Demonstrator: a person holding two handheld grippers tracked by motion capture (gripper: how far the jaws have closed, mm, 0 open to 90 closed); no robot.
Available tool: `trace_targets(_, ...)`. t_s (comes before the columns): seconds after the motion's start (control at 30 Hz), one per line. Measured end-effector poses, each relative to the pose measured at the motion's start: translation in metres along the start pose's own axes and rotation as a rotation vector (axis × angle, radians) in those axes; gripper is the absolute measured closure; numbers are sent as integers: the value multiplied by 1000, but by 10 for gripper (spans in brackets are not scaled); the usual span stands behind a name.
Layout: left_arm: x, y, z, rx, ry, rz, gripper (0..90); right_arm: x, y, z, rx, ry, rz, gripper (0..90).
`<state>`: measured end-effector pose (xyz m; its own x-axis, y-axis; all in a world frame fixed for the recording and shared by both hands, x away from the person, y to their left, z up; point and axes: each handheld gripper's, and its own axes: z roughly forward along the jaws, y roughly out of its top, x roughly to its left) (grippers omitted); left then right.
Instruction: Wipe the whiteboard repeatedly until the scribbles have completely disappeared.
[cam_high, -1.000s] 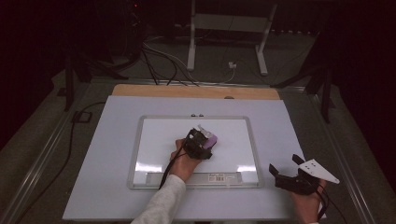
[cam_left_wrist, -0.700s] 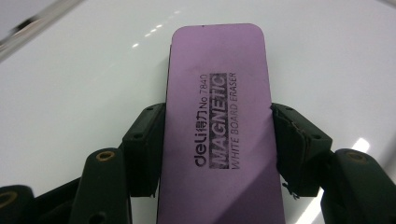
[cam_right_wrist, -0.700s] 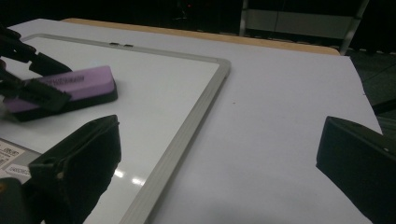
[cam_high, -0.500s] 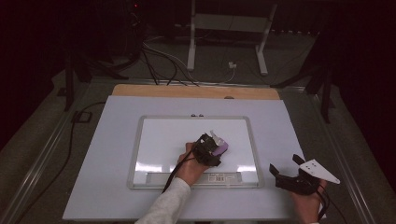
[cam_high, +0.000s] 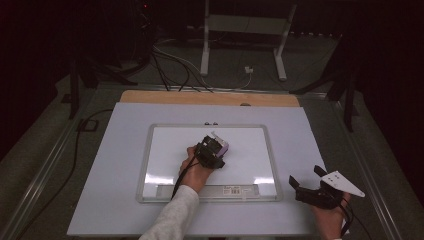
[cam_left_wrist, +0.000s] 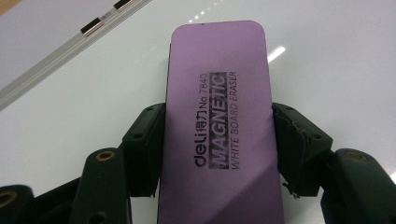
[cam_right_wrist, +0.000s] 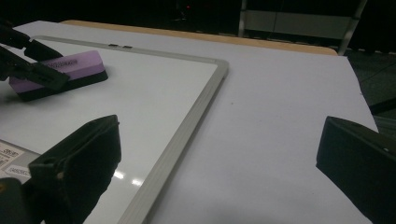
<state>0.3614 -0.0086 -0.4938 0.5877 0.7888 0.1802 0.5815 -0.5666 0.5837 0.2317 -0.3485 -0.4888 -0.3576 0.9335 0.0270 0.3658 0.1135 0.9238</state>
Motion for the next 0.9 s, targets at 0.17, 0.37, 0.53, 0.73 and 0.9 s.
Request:
trace_targets(0.17,10,-3,0,10,13,-42,413,-1,0,0,1,-2,3,1)
trace_targets(0.37,18,-6,0,10,11,-89,413,-1,0,-1,0,-3,3,1)
trace_targets(0.53,24,-8,0,15,14,-113,413,-1,0,-1,1,-3,4,2)
trace_targets(0.73,28,-12,-1,-1,-2,-115,414,-1,0,0,0,-2,4,1)
trace_targets(0.9,32,-13,-3,-8,2,-122,414,0,0,0,1,-3,3,1)
